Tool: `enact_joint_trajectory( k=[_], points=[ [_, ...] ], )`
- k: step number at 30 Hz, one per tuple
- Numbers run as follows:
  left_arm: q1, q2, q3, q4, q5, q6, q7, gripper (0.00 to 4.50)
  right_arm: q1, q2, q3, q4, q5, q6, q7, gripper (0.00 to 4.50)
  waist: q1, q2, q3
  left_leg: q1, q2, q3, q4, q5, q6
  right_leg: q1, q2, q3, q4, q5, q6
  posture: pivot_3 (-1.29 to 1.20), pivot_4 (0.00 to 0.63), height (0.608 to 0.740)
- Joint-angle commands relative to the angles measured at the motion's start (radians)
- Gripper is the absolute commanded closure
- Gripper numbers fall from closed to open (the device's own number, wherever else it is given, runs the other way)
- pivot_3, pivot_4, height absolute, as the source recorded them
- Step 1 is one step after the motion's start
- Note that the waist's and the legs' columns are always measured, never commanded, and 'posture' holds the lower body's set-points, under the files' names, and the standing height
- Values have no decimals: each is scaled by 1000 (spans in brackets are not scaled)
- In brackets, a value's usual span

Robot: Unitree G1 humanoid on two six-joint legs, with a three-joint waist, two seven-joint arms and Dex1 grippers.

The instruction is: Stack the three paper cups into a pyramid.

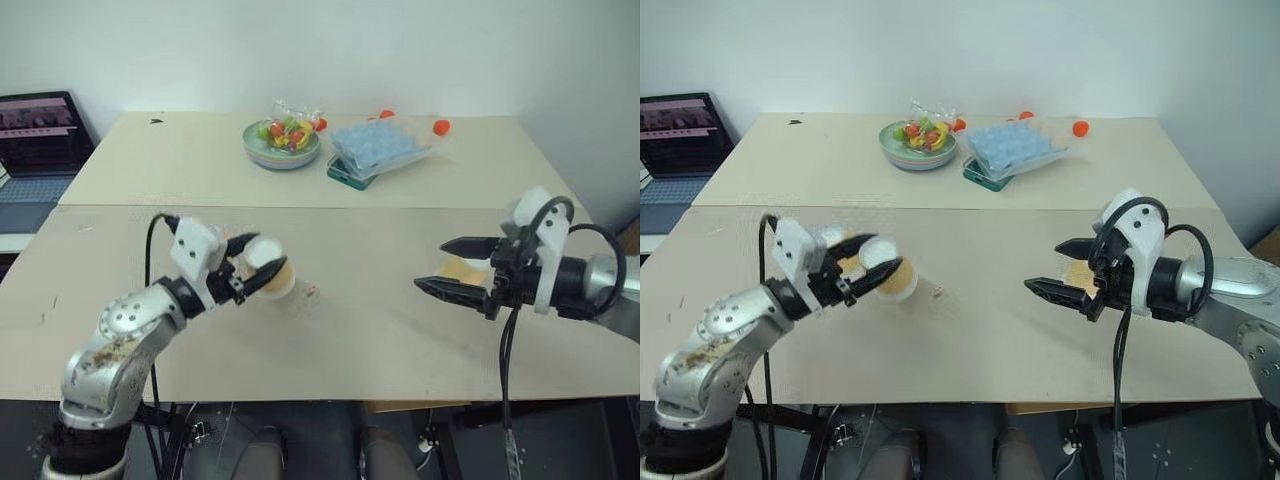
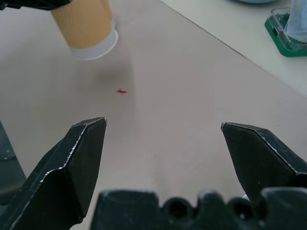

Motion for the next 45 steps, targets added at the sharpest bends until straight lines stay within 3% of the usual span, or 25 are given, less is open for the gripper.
enact_joint_trajectory(
  k=[1,14,23,37,39,41,45],
  points=[
    [-79,-5,-67,86,9,2,-49,1882,-20,-2,-60,-56,80,21,-44,0,-2,0,0,0,0,0,0,0,0,0,0,0,0,0,0,0,150,740],
    [-269,-115,-261,325,61,-73,-230,1882,52,38,-87,-152,217,13,-271,0,-2,0,0,-1,0,0,0,0,0,0,0,0,-1,0,0,0,150,740],
    [-312,-213,-341,409,120,-127,-277,1882,69,41,-84,-176,262,-12,-360,0,-2,0,0,-1,0,0,0,0,0,0,0,0,-1,0,0,0,150,740],
    [-215,-226,-387,386,193,-169,-302,1882,70,33,-72,-186,278,-51,-427,0,-1,0,0,-1,0,0,0,0,1,0,0,0,-1,0,0,0,150,740],
    [-214,-230,-387,390,200,-175,-303,874,69,30,-71,-184,279,-54,-430,0,-1,0,0,-1,0,0,0,0,1,0,0,0,-1,0,0,0,150,740],
    [-215,-234,-387,394,207,-181,-304,224,65,28,-68,-181,276,-56,-431,0,-1,0,0,-1,0,0,0,0,1,0,0,0,-1,0,0,0,150,740],
    [-229,-255,-372,398,207,-179,-285,101,61,26,-62,-178,272,-59,-430,0,-1,0,0,-1,0,0,0,0,1,0,0,0,-1,0,0,0,150,740]
  ],
)
